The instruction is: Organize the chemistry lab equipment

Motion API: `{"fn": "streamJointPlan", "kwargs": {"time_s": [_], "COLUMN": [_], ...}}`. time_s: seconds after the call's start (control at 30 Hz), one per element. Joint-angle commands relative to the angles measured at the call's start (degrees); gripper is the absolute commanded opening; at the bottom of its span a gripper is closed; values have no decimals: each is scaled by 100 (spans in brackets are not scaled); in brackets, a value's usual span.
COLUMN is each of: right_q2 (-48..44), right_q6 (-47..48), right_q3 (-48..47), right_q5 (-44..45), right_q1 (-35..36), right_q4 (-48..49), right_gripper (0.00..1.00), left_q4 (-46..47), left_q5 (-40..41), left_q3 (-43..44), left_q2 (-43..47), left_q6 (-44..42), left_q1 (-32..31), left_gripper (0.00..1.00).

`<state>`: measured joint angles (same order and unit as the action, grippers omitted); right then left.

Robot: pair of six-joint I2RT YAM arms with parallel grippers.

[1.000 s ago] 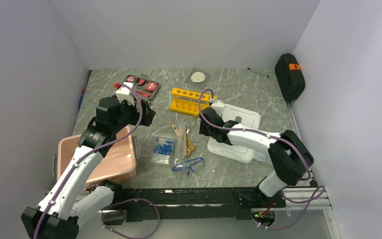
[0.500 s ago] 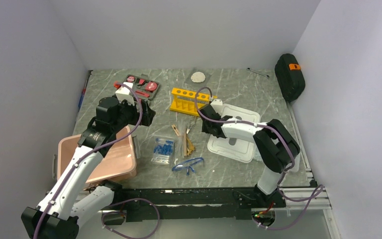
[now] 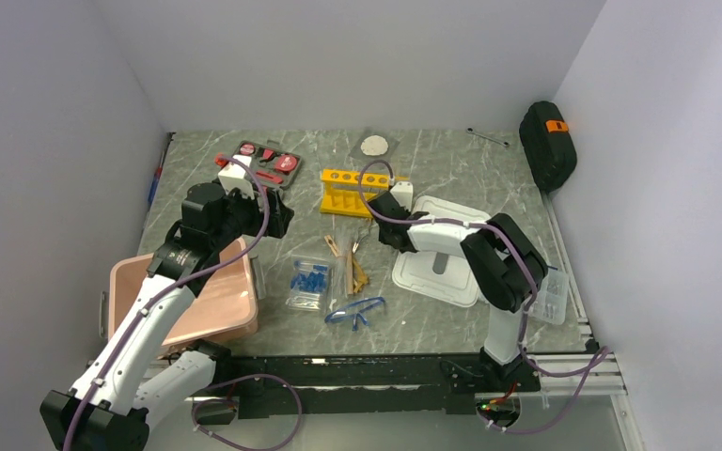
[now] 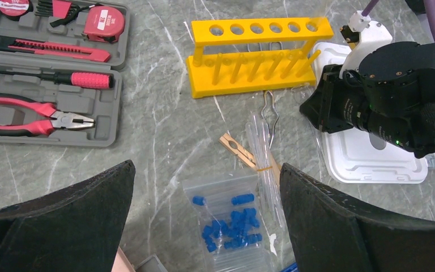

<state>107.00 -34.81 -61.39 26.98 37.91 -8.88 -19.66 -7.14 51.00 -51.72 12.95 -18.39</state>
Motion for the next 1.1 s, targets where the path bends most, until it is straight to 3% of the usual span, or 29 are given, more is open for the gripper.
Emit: {"fn": "streamJointPlan", "kwargs": {"time_s": [0.0,0.17,0.5,0.7,0.93,1.07], "right_q2": [130,-278,-1543,-2425,-2990,-2865], "right_q6": [53,33,558,1082,1747,2106], "right_q3": [-73,106,728,871,599,488], "right_q5": [177,28,-660,-812,-942,-1347], "right_q1": [-21,-16,217,624,1402,1873], "right_q4": [24,237,1299,1775,2753,3786], "right_gripper": [11,0,0,0,0,0], "left_q4": [89,89,70,-185,-213,-345], "left_q5": [64,62,64,1430,1761,2434], "left_q3": [59,52,67,166,155,236], "left_q2": [13,22,126,477,765,824], "left_q6": [8,53,64,-374,-341,-310], "left_q1": [20,20,11,18,938,1369], "left_gripper": [99,99,99,99,99,99]}}
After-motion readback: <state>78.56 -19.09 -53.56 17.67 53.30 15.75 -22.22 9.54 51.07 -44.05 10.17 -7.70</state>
